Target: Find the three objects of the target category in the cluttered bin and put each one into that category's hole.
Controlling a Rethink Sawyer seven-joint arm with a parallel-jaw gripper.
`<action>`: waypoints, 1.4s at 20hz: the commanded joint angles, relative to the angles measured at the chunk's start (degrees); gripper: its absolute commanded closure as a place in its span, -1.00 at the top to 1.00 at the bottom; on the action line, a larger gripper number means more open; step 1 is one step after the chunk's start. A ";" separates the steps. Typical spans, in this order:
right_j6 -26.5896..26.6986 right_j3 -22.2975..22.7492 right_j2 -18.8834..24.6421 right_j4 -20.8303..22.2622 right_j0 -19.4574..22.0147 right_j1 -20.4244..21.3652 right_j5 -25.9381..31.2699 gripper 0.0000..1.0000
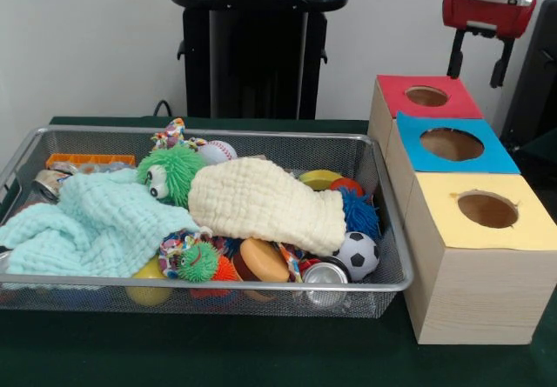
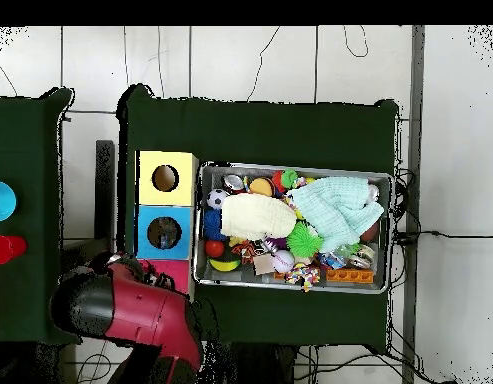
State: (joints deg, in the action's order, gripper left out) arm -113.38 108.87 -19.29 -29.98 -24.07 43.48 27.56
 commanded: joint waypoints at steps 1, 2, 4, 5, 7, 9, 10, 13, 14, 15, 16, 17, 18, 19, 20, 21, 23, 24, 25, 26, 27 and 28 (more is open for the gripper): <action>-12.99 -3.50 -2.03 1.36 1.31 0.20 2.25 1.00; -12.50 -3.09 -1.79 1.30 1.56 0.36 1.71 1.00; -10.71 -2.19 -1.26 1.53 2.62 0.93 0.69 1.00; -9.97 -1.78 -1.09 1.72 3.07 1.25 0.53 1.00; -7.20 -1.17 -0.64 2.64 5.04 2.30 1.16 1.00; -4.94 -0.69 -0.04 3.35 6.93 2.97 1.31 1.00; -3.08 -0.28 0.66 3.79 8.42 3.35 0.96 1.00; 1.15 0.43 2.04 5.76 12.47 4.41 1.01 1.00; 2.44 0.94 2.50 6.48 13.89 4.94 1.07 1.00; 3.15 1.39 3.15 7.15 15.17 5.34 0.77 1.00; 4.99 2.50 4.33 7.79 17.35 6.13 -0.05 1.00; 5.59 2.91 4.87 8.44 18.46 6.64 -0.07 1.00; 7.16 3.52 5.88 9.25 20.50 7.28 -0.32 1.00; 7.72 3.94 6.68 9.88 21.77 7.71 -0.39 1.00; 9.23 4.61 7.91 10.52 24.01 8.26 -0.45 1.00; 9.62 4.88 8.87 11.36 25.43 8.62 -0.46 1.00; 12.08 5.59 10.84 12.74 29.28 9.42 -0.36 1.00; 12.96 5.74 11.76 13.49 30.93 9.73 -0.27 1.00; 13.48 5.90 12.67 14.38 32.37 9.99 -0.11 1.00; 13.99 6.05 13.57 15.27 33.81 10.26 0.06 1.00; 13.88 6.24 14.55 16.07 34.76 10.43 -0.11 1.00; 14.62 6.41 15.81 17.05 36.54 10.51 -0.51 1.00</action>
State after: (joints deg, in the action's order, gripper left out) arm -113.38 109.82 -14.45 -18.92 5.59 52.15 27.74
